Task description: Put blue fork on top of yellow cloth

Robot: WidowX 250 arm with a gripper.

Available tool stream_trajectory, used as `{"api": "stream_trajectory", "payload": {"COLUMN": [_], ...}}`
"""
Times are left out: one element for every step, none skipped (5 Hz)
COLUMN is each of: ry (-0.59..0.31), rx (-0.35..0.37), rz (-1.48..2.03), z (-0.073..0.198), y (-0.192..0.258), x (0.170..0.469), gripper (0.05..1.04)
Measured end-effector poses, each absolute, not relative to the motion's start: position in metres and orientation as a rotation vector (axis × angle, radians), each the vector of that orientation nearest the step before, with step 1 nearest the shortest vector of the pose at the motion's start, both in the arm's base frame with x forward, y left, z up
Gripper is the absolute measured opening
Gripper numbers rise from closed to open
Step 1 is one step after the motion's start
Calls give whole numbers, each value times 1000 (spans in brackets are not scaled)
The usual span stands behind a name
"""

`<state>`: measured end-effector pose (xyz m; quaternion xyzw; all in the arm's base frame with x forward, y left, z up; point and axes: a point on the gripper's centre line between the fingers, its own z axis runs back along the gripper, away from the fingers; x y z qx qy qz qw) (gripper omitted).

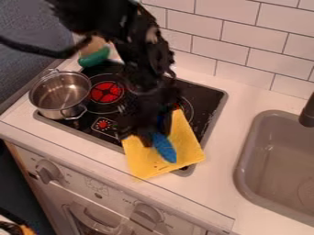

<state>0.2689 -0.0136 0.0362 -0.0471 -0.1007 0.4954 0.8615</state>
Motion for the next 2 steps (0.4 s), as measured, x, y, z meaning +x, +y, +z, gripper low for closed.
{"api": "stream_trajectory", "payload": {"ry": [-170, -166], "rx": [-96, -116], "rz": [1046, 1029], "z": [20, 19], "y": [-17, -21], "x": [269, 276], "gripper": [376, 465]}}
